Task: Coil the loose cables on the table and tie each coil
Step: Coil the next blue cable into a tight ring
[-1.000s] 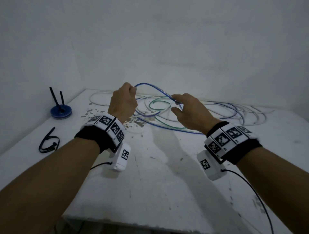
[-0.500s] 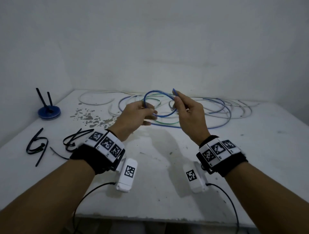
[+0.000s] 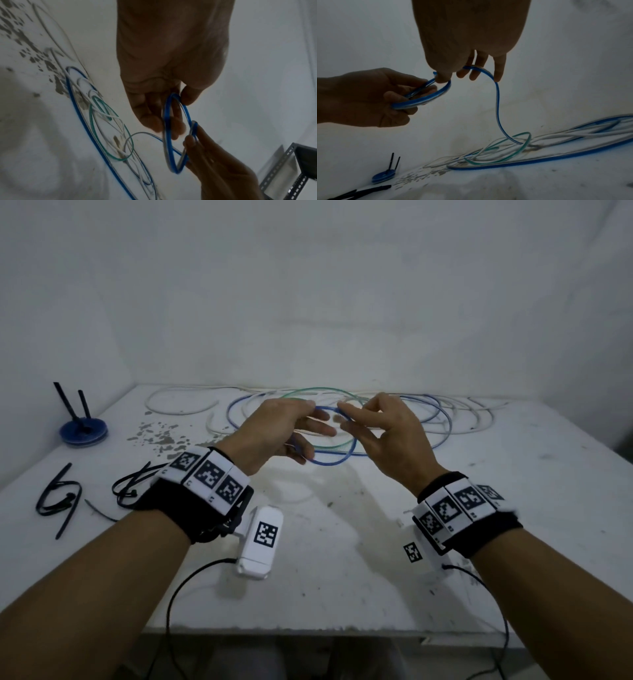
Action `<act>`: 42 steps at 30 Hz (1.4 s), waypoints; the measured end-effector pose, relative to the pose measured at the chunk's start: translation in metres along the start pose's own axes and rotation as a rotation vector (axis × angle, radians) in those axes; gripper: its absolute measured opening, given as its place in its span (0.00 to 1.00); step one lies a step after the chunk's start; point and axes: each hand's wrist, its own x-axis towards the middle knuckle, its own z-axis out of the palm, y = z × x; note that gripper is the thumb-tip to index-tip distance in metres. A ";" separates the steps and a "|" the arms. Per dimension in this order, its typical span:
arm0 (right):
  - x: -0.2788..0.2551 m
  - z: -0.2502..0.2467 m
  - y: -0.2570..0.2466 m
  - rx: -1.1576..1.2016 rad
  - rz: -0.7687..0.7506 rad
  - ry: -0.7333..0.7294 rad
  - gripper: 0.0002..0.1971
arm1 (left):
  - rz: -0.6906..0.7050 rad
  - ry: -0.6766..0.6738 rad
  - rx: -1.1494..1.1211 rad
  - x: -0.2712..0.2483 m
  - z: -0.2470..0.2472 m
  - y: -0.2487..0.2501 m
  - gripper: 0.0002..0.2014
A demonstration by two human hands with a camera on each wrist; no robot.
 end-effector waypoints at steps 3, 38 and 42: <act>0.003 -0.009 -0.004 -0.004 -0.006 -0.039 0.13 | 0.012 -0.138 0.063 -0.006 0.007 -0.002 0.19; 0.028 -0.046 -0.004 0.429 0.315 -0.219 0.06 | 0.331 0.178 0.156 -0.001 -0.010 -0.028 0.06; 0.025 -0.059 0.030 0.066 0.403 -0.386 0.08 | 0.295 0.163 0.128 -0.007 -0.018 -0.029 0.06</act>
